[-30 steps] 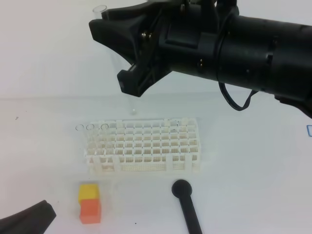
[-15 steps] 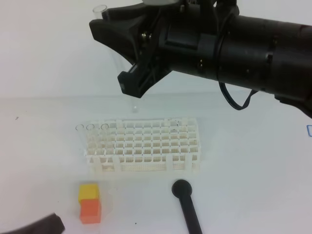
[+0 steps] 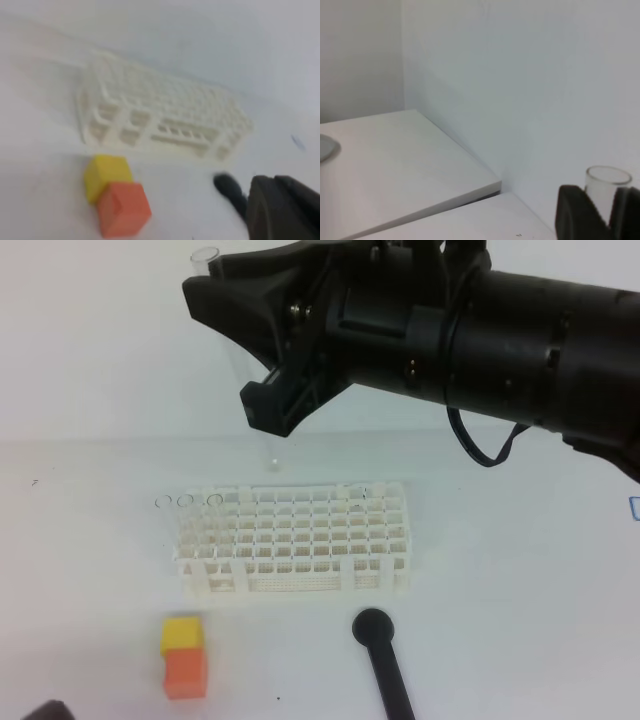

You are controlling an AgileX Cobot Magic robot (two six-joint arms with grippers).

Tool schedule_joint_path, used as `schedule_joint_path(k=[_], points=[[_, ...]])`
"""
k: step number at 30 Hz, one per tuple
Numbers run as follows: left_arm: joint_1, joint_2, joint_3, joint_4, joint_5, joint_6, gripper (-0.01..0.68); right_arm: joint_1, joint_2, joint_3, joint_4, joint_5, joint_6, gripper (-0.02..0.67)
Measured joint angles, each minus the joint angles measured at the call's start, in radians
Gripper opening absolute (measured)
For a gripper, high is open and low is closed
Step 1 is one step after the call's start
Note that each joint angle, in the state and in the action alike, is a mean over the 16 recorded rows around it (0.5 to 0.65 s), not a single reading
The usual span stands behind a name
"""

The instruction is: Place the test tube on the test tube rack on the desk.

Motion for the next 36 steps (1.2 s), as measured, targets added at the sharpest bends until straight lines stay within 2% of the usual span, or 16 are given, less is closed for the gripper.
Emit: schedule_joint_path(k=[6, 11, 18, 29, 33, 36], points=[[0.121, -0.06, 0.02, -0.106, 0.012, 0.0, -0.001, 0.0, 0.0, 0.0, 0.002, -0.001, -0.003, 0.126], [0.167, -0.077, 0.028, -0.2, 0.048, 0.0, -0.001, 0.0, 0.0, 0.0, 0.002, -0.007, -0.012, 0.126], [0.179, -0.076, 0.038, -0.272, 0.124, 0.0, -0.001, 0.0, 0.0, 0.0, 0.002, -0.041, -0.033, 0.126], [0.179, -0.076, 0.039, -0.275, 0.182, 0.0, -0.001, -0.001, 0.0, 0.0, 0.004, -0.127, -0.048, 0.126], [0.179, -0.076, 0.039, -0.273, 0.182, 0.0, -0.001, -0.004, 0.0, 0.0, -0.075, -0.143, 0.035, 0.126], [0.179, -0.076, 0.039, -0.272, 0.182, 0.0, -0.001, -0.007, -0.001, 0.0, -0.209, -0.146, 0.183, 0.126]])
